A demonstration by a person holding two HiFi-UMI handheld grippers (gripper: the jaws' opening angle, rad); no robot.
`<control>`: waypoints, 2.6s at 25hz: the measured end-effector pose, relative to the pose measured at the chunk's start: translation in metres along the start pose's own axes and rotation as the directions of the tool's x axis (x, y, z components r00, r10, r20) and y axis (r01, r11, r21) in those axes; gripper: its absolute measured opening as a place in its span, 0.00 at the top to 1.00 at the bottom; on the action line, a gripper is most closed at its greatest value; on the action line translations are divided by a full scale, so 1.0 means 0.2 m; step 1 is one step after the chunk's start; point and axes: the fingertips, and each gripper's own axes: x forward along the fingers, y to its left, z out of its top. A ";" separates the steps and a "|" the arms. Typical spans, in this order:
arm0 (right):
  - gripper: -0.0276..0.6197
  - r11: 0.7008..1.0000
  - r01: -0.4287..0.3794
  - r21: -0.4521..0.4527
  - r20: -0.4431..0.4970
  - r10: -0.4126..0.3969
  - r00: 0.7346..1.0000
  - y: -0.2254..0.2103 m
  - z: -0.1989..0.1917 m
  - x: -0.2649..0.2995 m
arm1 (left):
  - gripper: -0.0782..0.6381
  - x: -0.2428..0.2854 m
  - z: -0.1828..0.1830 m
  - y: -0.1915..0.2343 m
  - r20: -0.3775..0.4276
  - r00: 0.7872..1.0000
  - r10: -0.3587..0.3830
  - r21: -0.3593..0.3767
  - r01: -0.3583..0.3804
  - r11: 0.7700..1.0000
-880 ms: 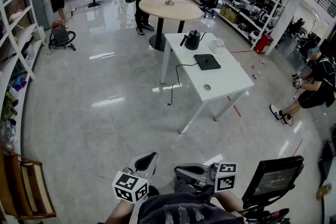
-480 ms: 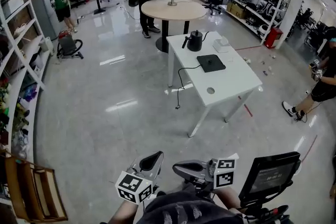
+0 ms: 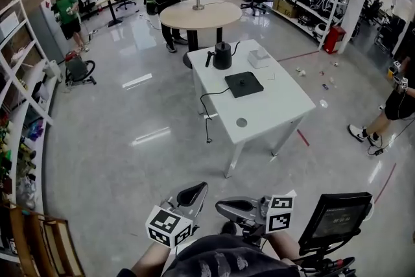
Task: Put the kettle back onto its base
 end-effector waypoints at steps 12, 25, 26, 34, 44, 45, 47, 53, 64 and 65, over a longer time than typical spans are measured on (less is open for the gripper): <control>0.96 0.998 -0.036 -0.049 0.052 0.038 0.998 -0.24 0.32 -0.33 | 0.89 0.49 0.13 -0.10 -0.021 1.000 0.007 0.076 -0.006 0.997; 0.96 0.995 0.074 -0.073 0.035 -0.071 0.997 -0.52 0.48 -0.17 | 0.89 0.68 0.13 0.20 0.007 0.997 -0.071 0.032 0.071 0.997; 0.96 0.994 0.082 -0.073 0.040 -0.079 0.996 -0.54 0.50 -0.14 | 0.89 0.67 0.15 0.24 0.011 0.997 -0.075 0.044 0.074 0.996; 0.96 0.988 0.133 -0.076 0.031 -0.131 0.991 -0.64 0.64 0.15 | 0.89 0.68 0.28 0.56 0.047 0.993 -0.113 0.043 0.111 0.993; 0.96 0.975 0.202 -0.088 -0.019 -0.205 0.979 -0.89 0.73 0.51 | 0.89 0.71 0.31 1.01 0.087 0.985 -0.149 0.005 0.150 0.989; 0.96 0.974 0.208 -0.090 -0.019 -0.211 0.977 -0.91 0.74 0.54 | 0.89 0.71 0.32 1.05 0.088 0.984 -0.156 0.004 0.156 0.988; 0.96 0.970 0.225 -0.091 -0.007 -0.227 0.974 -0.93 0.76 0.60 | 0.89 0.71 0.33 1.10 0.083 0.981 -0.178 0.011 0.178 0.984; 0.96 0.972 0.218 -0.089 -0.037 -0.222 0.974 -0.98 0.76 0.72 | 0.89 0.70 0.38 1.21 0.100 0.979 -0.178 0.024 0.176 0.984; 0.96 0.987 0.157 -0.044 -0.022 -0.158 0.987 -1.09 0.84 0.67 | 0.89 0.82 0.43 1.21 0.049 0.990 -0.134 0.051 0.131 0.990; 0.96 0.988 0.150 -0.045 -0.018 -0.151 0.988 -1.11 0.87 0.65 | 0.89 0.86 0.44 1.20 0.043 0.990 -0.132 0.053 0.129 0.990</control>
